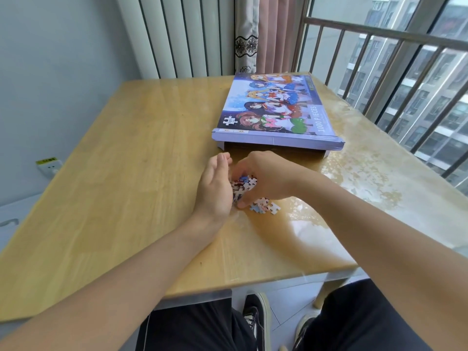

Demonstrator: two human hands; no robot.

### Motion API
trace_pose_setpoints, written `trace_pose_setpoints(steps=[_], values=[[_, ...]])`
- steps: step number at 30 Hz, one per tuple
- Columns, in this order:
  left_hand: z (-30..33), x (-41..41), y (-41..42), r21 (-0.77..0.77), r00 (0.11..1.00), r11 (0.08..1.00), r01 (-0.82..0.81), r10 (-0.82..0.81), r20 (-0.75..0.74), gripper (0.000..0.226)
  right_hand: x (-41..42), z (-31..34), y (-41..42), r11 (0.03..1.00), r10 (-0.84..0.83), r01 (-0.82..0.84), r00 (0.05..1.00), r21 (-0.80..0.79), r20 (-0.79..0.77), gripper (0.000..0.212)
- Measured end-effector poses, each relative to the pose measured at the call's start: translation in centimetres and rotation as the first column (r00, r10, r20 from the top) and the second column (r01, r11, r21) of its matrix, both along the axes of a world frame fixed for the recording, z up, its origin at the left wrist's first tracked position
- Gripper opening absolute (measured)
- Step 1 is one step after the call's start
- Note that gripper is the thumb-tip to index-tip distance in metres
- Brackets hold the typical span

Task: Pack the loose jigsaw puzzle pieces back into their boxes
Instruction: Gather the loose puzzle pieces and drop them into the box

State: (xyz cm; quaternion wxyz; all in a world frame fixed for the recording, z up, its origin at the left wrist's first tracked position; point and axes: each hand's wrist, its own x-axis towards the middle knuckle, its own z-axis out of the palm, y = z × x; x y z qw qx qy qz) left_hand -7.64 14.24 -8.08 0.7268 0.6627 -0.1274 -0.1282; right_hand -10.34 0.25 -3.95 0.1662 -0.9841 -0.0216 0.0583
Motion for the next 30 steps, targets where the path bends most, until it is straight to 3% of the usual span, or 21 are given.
trace_pose_setpoints(steps=[5, 11, 18, 23, 26, 30], values=[[0.4, 0.7, 0.7, -0.108, 0.996, 0.994, -0.016, 0.006, -0.09, 0.034, -0.2, -0.1, 0.0, 0.999, -0.011, 0.012, 1.0, 0.043, -0.01, 0.038], [0.5, 0.9, 0.7, -0.085, 0.993, 0.996, 0.019, -0.028, -0.112, 0.035, -0.5, 0.4, 0.1, 0.997, -0.044, 0.044, 0.999, 0.071, -0.002, 0.029], [1.6, 1.3, -0.5, -0.139, 0.958, 0.99, -0.004, -0.036, -0.285, 0.045, -0.6, 0.4, -0.5, 0.961, -0.209, 0.196, 0.977, 0.196, 0.045, 0.022], [2.0, 2.3, -1.4, -0.187, 0.924, 0.982, -0.006, -0.066, -0.376, 0.047, 0.0, 1.4, -1.3, 0.752, -0.355, 0.349, 0.929, 0.559, -0.104, 0.017], [1.8, 2.9, -1.4, -0.238, 0.89, 0.971, -0.013, -0.098, -0.446, 0.05, 1.2, 1.9, -0.4, 0.624, -0.364, 0.293, 0.929, 0.724, -0.062, 0.021], [1.5, 3.6, -0.6, -0.361, 0.824, 0.93, -0.073, -0.147, -0.546, 0.046, 2.7, 1.8, 1.8, 0.791, -0.3, 0.165, 0.944, 0.589, 0.139, 0.023]])
